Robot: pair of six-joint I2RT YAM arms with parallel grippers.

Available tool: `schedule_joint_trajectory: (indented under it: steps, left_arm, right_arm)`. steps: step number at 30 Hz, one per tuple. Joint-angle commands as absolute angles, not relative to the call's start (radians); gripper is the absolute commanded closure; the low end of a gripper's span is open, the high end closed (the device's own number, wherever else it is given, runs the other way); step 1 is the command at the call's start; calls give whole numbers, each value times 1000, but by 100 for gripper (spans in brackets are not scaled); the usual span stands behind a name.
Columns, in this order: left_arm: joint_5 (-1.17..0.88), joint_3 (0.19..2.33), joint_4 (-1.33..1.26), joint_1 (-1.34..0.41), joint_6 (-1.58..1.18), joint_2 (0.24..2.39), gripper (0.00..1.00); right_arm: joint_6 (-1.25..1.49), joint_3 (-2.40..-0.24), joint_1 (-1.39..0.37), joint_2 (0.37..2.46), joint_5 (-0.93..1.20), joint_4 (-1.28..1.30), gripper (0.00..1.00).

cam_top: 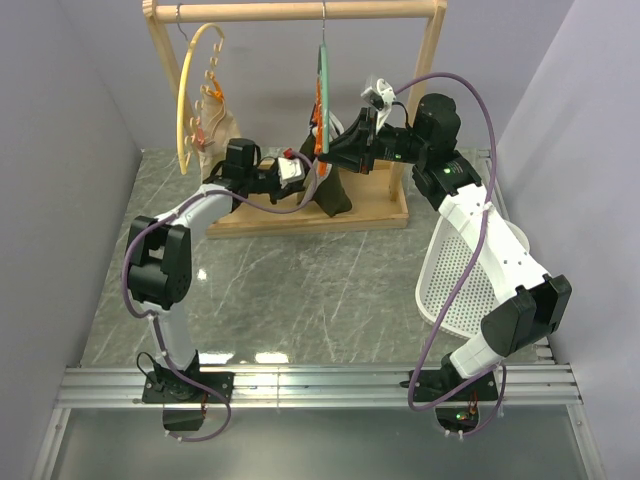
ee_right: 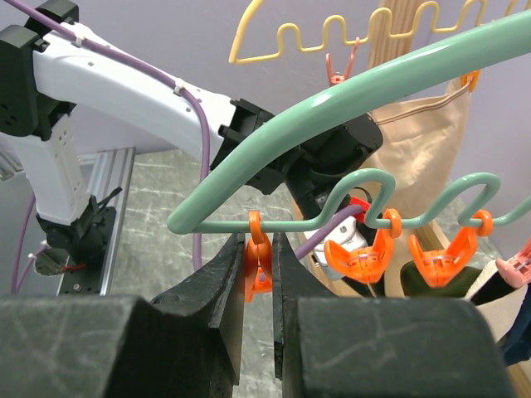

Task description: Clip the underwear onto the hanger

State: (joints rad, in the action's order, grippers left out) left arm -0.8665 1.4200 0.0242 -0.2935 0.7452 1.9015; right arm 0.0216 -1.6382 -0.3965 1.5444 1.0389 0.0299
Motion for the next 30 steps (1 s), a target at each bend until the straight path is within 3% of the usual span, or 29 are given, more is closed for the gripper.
schedule_joint_trajectory:
  steps: [1, 4, 5, 9, 16, 21, 30]
  left_arm:
    - [-893, 1460, 150, -304, 761, 1888, 89]
    - [-887, 1459, 202, -311, 759, 1873, 89]
    - [-879, 1463, 213, -316, 752, 1871, 99]
    - [-888, 1512, 241, -308, 532, 1850, 100]
    - [-815, 1347, 23, -311, 14, 1611, 100]
    - [-614, 1406, 136, -388, -266, 1522, 100]
    - [-569, 1500, 189, -403, -649, 1535, 100]
  right_arm:
    - [29, -1674, -391, 1537, 1046, 2, 100]
    - [35, -1674, -391, 1537, 1046, 2, 100]
    - [37, -1674, -391, 1539, 1045, 2, 100]
    - [29, -1675, -390, 1537, 1034, 2, 100]
    - [38, -1660, -383, 1531, 1020, -40, 100]
    - [38, -1654, -385, 1534, 1012, -46, 100]
    - [61, -1628, -382, 1520, 1005, -75, 100]
